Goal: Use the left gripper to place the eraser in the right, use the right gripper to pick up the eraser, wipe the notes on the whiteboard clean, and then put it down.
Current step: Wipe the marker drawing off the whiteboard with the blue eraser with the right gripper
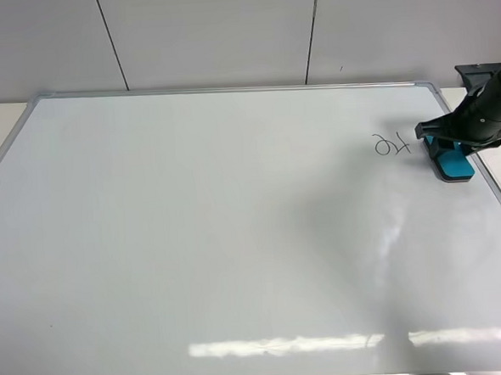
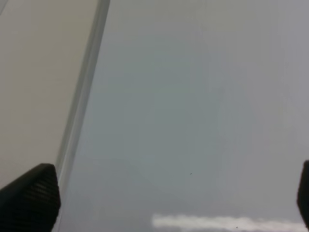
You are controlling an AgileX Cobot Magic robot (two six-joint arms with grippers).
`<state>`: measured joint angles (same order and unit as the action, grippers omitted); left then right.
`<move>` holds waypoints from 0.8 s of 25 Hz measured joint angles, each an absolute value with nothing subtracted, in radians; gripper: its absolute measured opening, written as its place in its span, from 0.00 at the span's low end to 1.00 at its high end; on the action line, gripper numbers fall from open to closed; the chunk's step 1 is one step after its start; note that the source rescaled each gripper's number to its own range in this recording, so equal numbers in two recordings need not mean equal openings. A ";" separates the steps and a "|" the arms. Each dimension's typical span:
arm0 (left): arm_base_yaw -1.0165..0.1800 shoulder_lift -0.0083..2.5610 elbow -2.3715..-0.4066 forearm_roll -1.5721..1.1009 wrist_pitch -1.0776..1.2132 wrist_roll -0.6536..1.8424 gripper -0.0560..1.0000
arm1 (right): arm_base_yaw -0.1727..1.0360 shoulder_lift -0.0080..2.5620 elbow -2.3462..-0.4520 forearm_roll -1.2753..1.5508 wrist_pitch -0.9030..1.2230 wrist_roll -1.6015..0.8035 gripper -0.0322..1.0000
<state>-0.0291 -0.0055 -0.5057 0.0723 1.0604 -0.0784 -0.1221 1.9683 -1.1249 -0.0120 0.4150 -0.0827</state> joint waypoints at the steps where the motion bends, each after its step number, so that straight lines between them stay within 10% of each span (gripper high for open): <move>1: -0.029 -0.006 -0.506 0.072 1.060 -0.078 1.00 | -0.114 1.968 -1.125 -0.010 0.415 -0.084 0.03; 20: -0.029 -0.006 -0.506 0.072 1.060 -0.078 1.00 | 0.219 2.071 -1.247 0.128 0.341 -0.085 0.03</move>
<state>-0.0291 -0.0055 -0.5057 0.0723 1.0604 -0.0782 0.2195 2.0709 -1.2473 0.1279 0.3410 -0.0849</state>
